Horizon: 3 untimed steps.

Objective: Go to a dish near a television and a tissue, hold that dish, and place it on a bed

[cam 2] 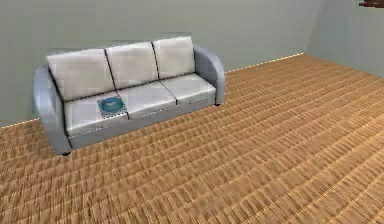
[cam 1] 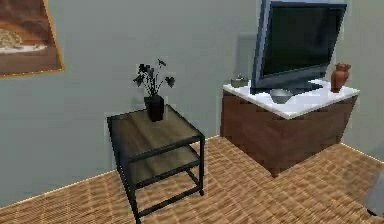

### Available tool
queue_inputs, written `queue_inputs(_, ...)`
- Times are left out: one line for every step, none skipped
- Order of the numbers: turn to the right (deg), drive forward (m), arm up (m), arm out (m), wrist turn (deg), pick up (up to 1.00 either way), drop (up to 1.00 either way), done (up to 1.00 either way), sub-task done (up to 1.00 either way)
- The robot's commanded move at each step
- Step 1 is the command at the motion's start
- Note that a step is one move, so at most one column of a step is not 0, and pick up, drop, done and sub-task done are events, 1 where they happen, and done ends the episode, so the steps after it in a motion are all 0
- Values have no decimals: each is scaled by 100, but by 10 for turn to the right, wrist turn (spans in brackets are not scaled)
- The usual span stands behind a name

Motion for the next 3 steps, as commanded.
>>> queue_inputs(330,0,0,0,0,0,0,0,0)
queue_inputs(0,100,0,0,0,0,0,0,0)
queue_inputs(90,0,0,0,0,0,0,0,0)
